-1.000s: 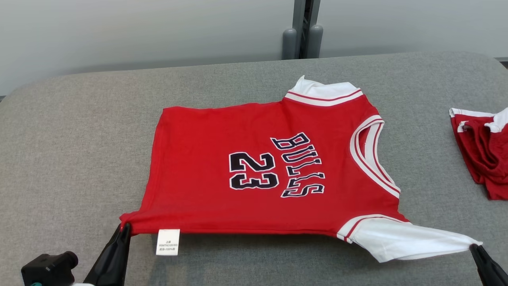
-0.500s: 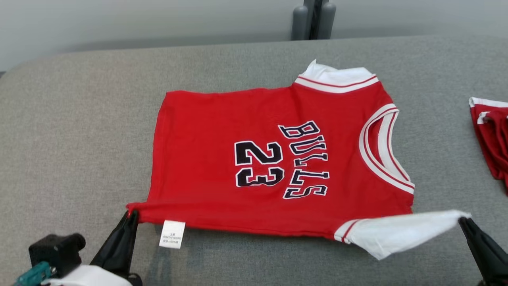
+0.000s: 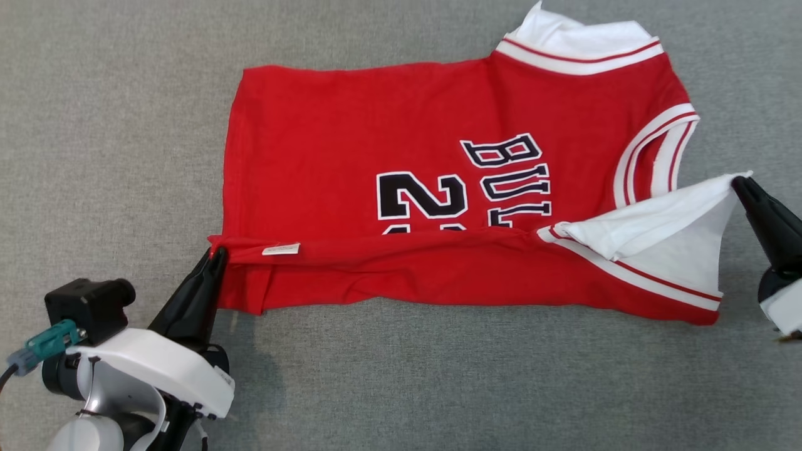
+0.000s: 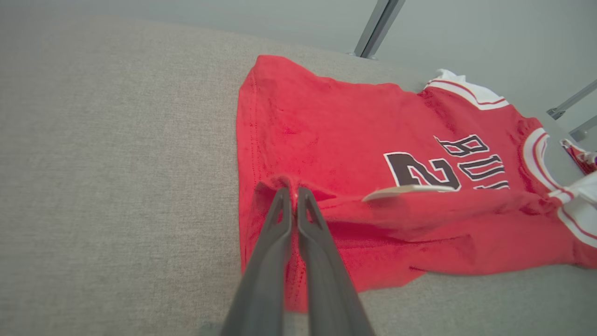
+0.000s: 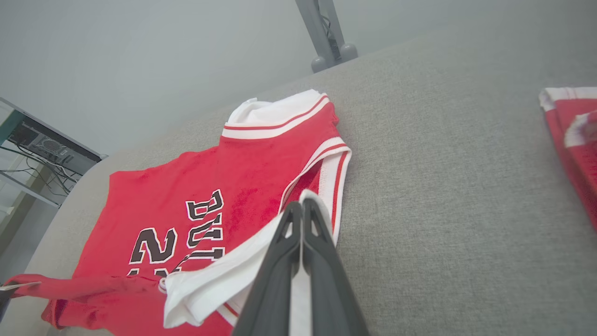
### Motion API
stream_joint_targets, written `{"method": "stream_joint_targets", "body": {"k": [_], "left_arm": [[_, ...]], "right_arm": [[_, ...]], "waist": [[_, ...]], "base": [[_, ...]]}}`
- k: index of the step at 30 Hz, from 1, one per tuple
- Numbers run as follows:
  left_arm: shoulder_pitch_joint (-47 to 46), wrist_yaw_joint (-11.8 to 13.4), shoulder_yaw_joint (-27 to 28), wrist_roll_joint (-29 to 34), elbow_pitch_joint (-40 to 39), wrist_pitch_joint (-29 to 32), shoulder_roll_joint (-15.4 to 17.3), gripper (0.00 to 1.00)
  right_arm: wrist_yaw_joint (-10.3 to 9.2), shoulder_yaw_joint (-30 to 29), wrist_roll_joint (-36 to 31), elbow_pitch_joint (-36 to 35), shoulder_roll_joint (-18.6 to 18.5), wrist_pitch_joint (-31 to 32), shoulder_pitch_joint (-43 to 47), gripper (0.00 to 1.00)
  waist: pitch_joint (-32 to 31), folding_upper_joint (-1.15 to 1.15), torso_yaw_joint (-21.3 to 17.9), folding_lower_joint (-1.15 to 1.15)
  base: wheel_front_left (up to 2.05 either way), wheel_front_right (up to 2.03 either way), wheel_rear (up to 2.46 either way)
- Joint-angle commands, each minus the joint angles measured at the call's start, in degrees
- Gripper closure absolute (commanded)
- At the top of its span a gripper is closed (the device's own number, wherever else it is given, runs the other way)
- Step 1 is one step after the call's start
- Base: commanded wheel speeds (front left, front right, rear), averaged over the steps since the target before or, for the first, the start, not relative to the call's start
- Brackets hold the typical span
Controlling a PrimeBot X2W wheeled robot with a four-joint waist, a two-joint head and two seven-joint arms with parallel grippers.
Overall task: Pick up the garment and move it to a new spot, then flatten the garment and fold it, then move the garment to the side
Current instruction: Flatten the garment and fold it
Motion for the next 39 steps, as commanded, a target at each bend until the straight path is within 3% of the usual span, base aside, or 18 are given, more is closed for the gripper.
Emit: {"method": "stream_joint_targets", "body": {"k": [1,9,10,11,12,13,14,15,24,31,39], "left_arm": [[-1.47,-0.47,-0.06,-0.12,1.01,-0.37,0.07,1.0],[-3.87,-2.6,-0.95,-1.79,7.65,-2.21,-1.76,1.0],[-4.23,-2.81,-0.84,-1.95,8.15,-2.92,-2.24,0.64],[-4.57,-3.13,-0.64,-2.01,8.65,-4.02,-2.64,0.07],[-4.91,-3.42,-0.44,-2.07,9.01,-5.21,-3.12,0.0],[-5.27,-3.81,-0.15,-2.44,9.23,-6.61,-3.77,0.0],[-5.52,-4.07,0.2,-2.57,9.59,-7.93,-4.4,0.0],[-5.67,-4.13,0.36,-2.42,10.02,-8.95,-4.65,0.0],[-4.49,-2.07,2.27,1.28,11.57,-17.38,-5.86,0.0],[-3.17,1.75,3.44,8.48,12.1,-26.19,-7.12,0.0],[-0.86,2.1,1.47,14.16,14.88,-27.34,-6.57,0.0]], "right_arm": [[0.0,0.46,0.09,1.4,-0.41,-0.1,-1.28,1.0],[0.0,4.06,-0.37,9.82,-1.22,-3.11,-4.3,1.0],[0.0,4.25,-0.33,10.11,-1.31,-4.31,-4.56,1.0],[0.0,4.48,0.1,10.52,-1.27,-5.63,-4.68,1.0],[0.0,4.77,0.65,10.83,-1.2,-6.94,-4.58,1.0],[0.0,5.06,0.87,10.9,-1.36,-8.51,-4.53,0.8],[-0.01,5.44,1.28,11.07,-1.54,-9.94,-4.25,0.33],[0.0,5.97,1.58,11.15,-1.57,-11.29,-3.78,0.0],[0.0,7.71,-2.06,9.26,-2.24,-25.09,1.21,0.0],[-0.01,7.72,-15.88,8.85,-1.12,-41.59,6.54,0.0],[-0.01,9.11,-22.62,12.14,0.93,-46.71,11.54,0.0]], "waist": [[1.65,0.0,0.73,0.0],[2.95,0.0,1.44,0.0],[3.0,0.0,1.52,0.0],[2.96,0.0,1.59,0.0],[2.83,0.0,1.64,0.0],[2.67,0.0,1.67,0.0],[2.41,0.0,1.68,0.0],[2.07,0.0,1.63,0.0],[-1.8,0.0,0.37,0.0],[-6.63,0.0,-0.92,0.0],[-10.9,0.0,-1.51,0.0]], "base": [[0.0,0.0,0.0],[0.0,0.0,0.0],[0.0,0.0,0.0],[0.0,0.0,0.0],[0.0,0.0,0.0],[0.0,0.0,0.0],[0.0,0.0,0.0],[0.0,0.0,0.0],[0.0,0.0,0.0],[0.0,0.0,0.0],[0.0,0.0,0.0]]}}
